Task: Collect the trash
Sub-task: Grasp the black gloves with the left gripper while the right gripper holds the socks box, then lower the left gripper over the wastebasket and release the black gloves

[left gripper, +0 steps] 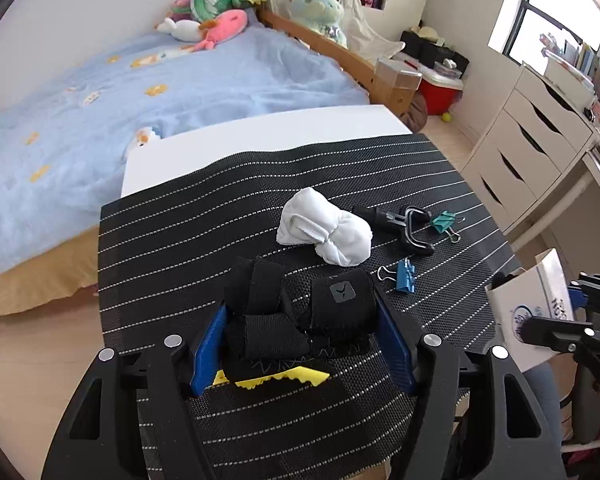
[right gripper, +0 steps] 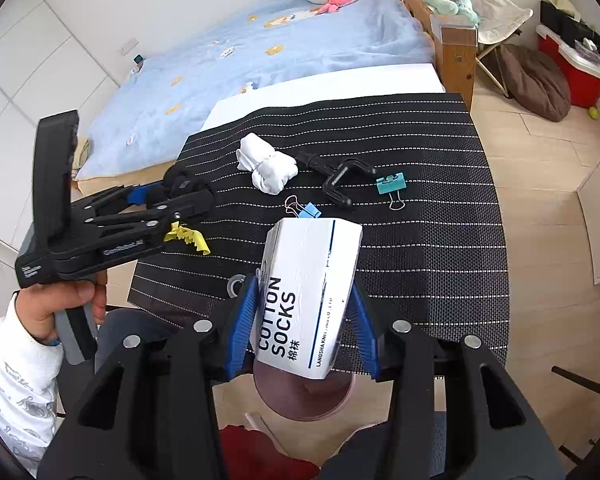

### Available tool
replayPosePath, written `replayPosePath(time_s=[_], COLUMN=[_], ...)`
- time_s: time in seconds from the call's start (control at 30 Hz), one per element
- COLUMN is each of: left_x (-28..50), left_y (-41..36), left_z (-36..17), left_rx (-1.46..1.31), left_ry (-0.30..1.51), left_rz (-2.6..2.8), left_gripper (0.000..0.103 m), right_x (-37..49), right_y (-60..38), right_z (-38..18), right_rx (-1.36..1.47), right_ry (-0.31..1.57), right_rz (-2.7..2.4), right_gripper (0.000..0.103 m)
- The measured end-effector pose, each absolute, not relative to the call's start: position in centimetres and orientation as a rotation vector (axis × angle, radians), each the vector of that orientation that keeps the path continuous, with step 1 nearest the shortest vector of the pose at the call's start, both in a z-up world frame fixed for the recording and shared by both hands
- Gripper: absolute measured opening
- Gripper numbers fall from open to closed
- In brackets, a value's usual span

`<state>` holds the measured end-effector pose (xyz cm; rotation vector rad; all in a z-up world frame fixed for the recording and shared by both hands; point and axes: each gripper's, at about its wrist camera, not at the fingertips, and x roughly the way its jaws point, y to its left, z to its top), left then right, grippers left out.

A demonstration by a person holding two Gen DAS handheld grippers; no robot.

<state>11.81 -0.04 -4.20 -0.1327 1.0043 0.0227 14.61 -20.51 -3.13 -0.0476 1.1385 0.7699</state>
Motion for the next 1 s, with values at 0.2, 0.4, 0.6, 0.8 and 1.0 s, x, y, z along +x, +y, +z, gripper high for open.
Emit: replayPosePath(time_s=[0.2,0.4,0.6,0.8,1.0], left_x=[9.3,6.9,4.5,2.2,0.0], left_y=[-0.7,-1.3,-1.7,-2.4,-3.4], left_z=[-2.2,-0.8,0.3,0.7,0.1], left_rx=[-0.111,-0.106,-0.113,-0.114,-0.111], left_ry=[0.960,0.922,0.895,0.872,0.876], left_rz=[-0.005,-0.026,-0.046,-0.056,-0.070], left_gripper=[0.065,0.065,0.065,0.065,0.065], right_x=[13.6,12.4,10.9,8.9,7.0], right_y=[-20.4,-20.2,-20.2,-20.7,-21.7], right_z=[-2.0,-0.9,0.3,1.2,1.4], right_rx=[-0.095,-0.142,-0.154,-0.151,-0.140], right_ry=[1.103,1.066,1.034,1.009,1.006], right_rz=[0.769,0.776,0.794,0.815,0.822], right_gripper=[0.045,0.045,0.045,0.045,0.045])
